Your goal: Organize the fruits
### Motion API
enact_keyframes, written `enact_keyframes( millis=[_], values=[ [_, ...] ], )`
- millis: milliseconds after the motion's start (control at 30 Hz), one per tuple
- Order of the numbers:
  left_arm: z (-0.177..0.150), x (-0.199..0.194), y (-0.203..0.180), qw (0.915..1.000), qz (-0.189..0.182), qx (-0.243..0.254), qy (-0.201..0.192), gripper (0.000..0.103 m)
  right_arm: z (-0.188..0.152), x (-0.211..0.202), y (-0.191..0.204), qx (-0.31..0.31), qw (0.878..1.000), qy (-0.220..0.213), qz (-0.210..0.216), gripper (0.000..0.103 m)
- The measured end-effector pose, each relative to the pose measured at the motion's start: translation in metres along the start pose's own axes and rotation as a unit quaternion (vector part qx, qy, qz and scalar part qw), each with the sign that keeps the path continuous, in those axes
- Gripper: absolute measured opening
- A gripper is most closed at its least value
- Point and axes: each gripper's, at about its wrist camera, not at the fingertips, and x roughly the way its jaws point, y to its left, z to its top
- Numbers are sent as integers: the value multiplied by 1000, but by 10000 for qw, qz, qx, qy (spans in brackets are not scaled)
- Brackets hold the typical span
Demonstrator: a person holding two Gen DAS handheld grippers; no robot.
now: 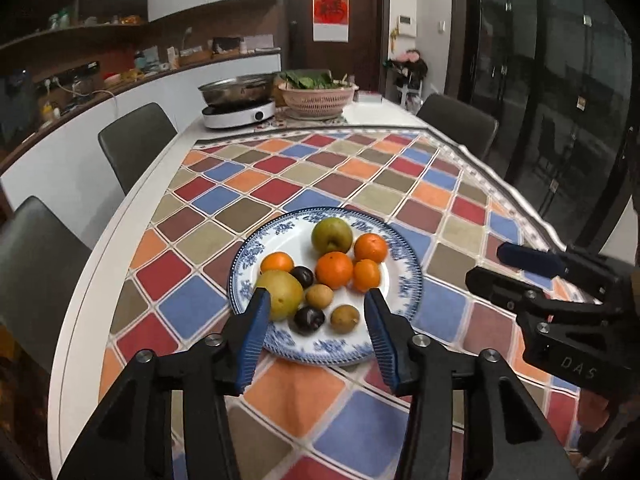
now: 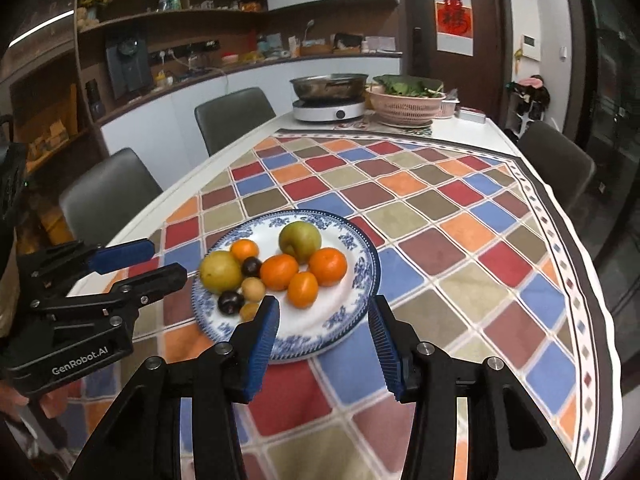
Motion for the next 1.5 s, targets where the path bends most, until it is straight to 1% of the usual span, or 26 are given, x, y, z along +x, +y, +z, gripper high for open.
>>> enact_keyframes(
  millis=[33,67,100,133,167,267,333,367,467,567,633,767,833,933,1033,1167,1333,1500],
  values=[
    [-2,-6,-2,10000,25,-8,-37,53,-3,-6,0,49,10000,-24,6,47],
    [-6,-14,-4,9999,84,-32,-71,56,-7,-14,2,112,9999,-64,22,50],
    [-8,-19,-5,9999,99,-40,-92,56,-9,-19,2,146,9999,-84,19,53],
    [-11,-24,-7,9998,114,-40,-124,57,-13,-26,2,199,9997,-125,-1,60],
    [-14,-30,-8,9997,171,-34,-152,58,-17,-34,3,239,9995,-198,-58,62],
    [-25,-47,-12,9993,279,2,-243,64,-27,-55,8,267,9985,-377,-281,63],
    [-30,-54,-15,9992,294,45,-285,67,-34,-67,10,339,9976,-453,-400,67],
    [-35,-61,-16,9988,367,72,-324,68,-38,-73,12,368,9970,-499,-468,68],
    [-45,-74,-20,9983,433,87,-386,73,-51,-88,17,360,9960,-569,-584,68],
    [-56,-85,-22,9986,372,67,-377,73,-64,-101,23,384,9958,-594,-574,68],
    [-63,-90,-24,9984,420,80,-363,73,-73,-108,26,403,9958,-605,-564,68],
    [-76,-103,-25,9981,485,71,-381,79,-86,-120,31,404,9947,-688,-656,68],
    [-80,-109,-25,9979,513,28,-402,79,-91,-124,34,367,9943,-726,-684,68],
    [-87,-119,-25,9971,587,-39,-483,83,-95,-131,37,326,9938,-753,-753,68],
    [-90,-127,-26,9960,671,-31,-590,83,-98,-140,38,362,9927,-842,-780,68],
    [-90,-136,-27,9954,661,-51,-688,86,-101,-149,41,336,9920,-923,-789,68],
    [-90,-143,-27,9947,659,-72,-780,86,-102,-156,44,302,9915,-1014,-764,68],
    [-90,-145,-28,9949,648,-76,-773,86,-102,-158,46,281,9914,-1024,-766,68]
  ],
)
